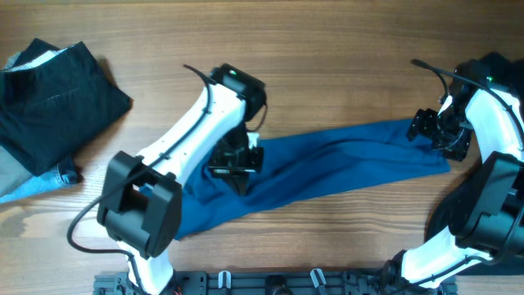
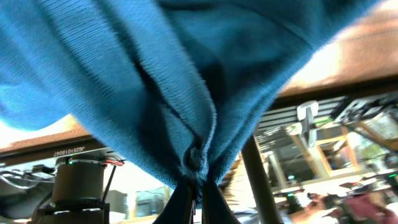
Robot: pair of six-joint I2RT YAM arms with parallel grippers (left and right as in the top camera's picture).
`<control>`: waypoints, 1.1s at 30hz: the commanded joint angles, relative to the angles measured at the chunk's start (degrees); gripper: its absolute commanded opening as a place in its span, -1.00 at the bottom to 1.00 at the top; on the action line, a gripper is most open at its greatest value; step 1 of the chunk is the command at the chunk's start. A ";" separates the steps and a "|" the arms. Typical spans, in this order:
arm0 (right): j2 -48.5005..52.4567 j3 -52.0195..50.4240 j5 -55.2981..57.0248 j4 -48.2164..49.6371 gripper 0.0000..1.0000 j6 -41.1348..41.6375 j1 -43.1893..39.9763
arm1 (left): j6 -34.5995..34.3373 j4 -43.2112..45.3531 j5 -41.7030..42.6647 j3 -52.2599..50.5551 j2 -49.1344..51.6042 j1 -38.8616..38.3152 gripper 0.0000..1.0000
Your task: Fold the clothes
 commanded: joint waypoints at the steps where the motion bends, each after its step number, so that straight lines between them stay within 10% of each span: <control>1: -0.68 0.44 1.64 0.00 0.70 1.20 -0.09 | 1.07 0.35 -0.26 0.28 -0.76 -4.02 -0.92; 17: 6.10 0.44 1.81 0.76 0.63 2.80 -1.22 | -4.66 -0.09 -8.26 0.26 -0.76 -4.81 -0.92; 23: 7.76 0.44 1.81 3.30 0.12 2.60 -1.31 | -4.66 0.37 -8.26 0.26 -0.76 -4.81 -0.92; 27: 7.74 0.46 3.02 3.89 -0.83 2.64 -1.31 | -4.66 0.37 -8.26 0.26 -0.76 -4.81 -0.91; 33: 7.26 3.63 11.15 1.29 -0.92 6.75 -3.10 | -4.63 0.57 -8.26 0.26 -0.76 -4.81 -0.92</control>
